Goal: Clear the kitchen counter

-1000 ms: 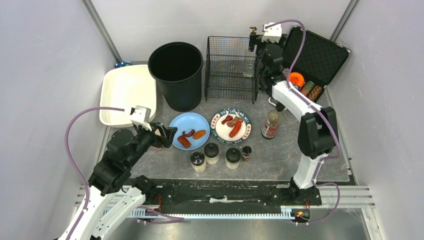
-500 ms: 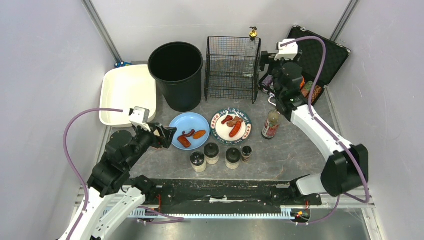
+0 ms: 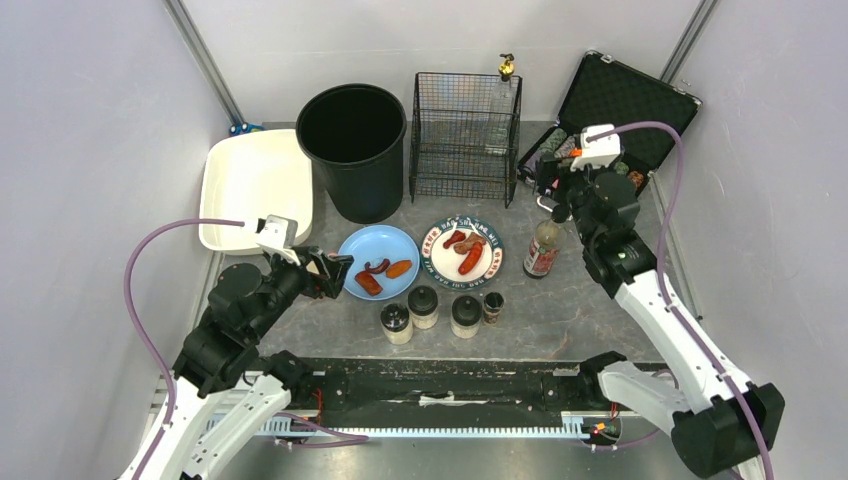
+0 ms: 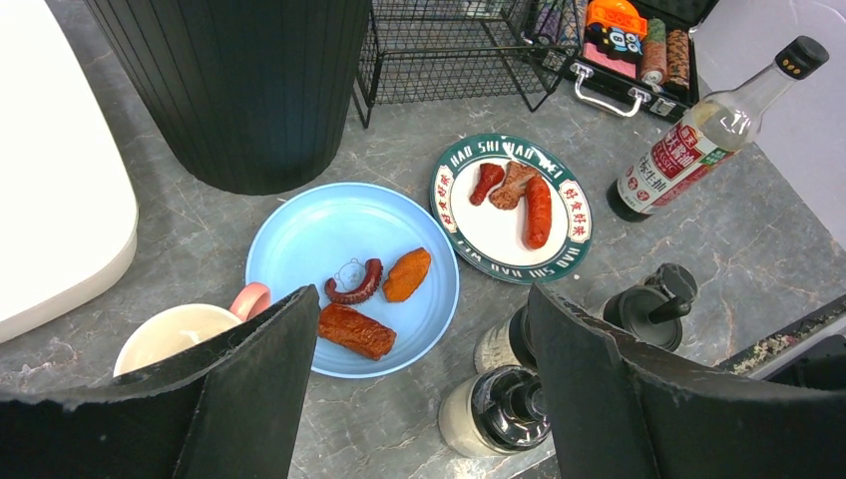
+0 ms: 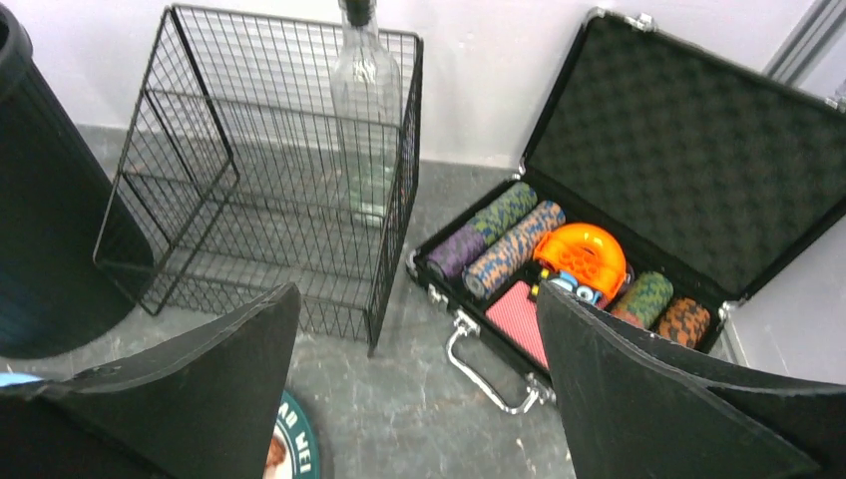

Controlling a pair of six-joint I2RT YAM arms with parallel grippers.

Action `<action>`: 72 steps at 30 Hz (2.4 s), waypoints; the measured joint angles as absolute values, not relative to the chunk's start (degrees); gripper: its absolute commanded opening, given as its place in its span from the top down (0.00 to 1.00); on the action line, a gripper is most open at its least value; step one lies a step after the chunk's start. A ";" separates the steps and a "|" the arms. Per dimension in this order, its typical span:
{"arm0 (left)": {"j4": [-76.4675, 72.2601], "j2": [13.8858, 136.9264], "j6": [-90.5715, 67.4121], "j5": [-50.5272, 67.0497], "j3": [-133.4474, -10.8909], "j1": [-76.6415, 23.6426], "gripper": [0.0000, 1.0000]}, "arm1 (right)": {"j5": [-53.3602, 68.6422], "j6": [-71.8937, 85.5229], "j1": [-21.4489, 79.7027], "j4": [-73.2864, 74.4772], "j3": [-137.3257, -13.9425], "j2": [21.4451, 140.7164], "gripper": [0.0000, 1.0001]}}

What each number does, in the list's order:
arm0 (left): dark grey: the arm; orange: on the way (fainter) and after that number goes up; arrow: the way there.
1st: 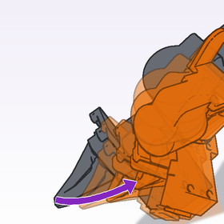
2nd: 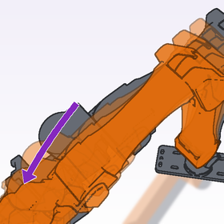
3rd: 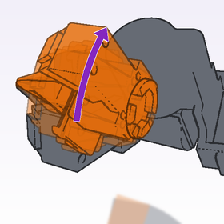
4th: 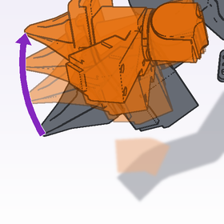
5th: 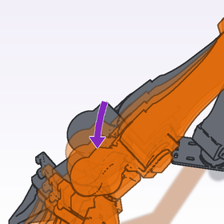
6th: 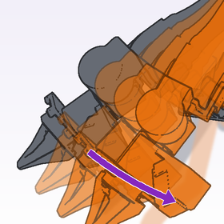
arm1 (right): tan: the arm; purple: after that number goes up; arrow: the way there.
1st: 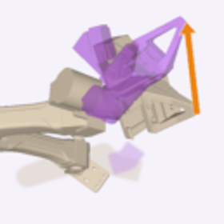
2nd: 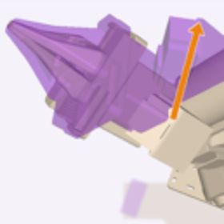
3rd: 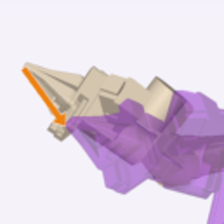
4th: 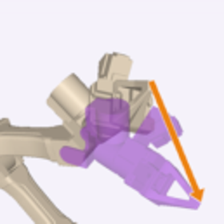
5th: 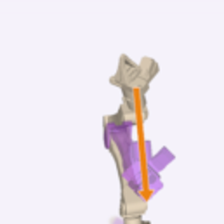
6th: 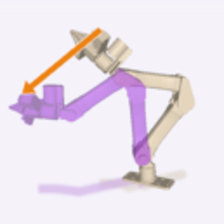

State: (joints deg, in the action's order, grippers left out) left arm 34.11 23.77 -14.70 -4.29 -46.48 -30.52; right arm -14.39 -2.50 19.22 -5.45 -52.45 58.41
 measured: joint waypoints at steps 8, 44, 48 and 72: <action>34.13 23.79 -14.70 -4.27 -46.48 -30.63 0.18 | -12.16 -1.93 19.22 -0.84 -44.21 49.63 0.10; 34.50 20.67 -17.93 -5.93 -46.48 -30.63 0.20 | -10.59 3.46 19.22 -14.04 -16.58 29.67 0.26; 34.68 19.35 -20.43 -5.61 -46.46 -30.63 0.20 | -11.35 3.49 19.22 -15.59 -15.88 29.67 0.27; 37.74 18.00 -22.04 -1.54 -41.71 -30.63 0.20 | -11.73 4.47 19.22 -22.79 -15.70 35.73 0.44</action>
State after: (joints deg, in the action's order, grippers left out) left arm 37.74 18.00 -22.04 -1.54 -41.71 -30.63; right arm -11.73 4.47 19.22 -22.79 -15.70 35.73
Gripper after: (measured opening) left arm 0.800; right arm 0.576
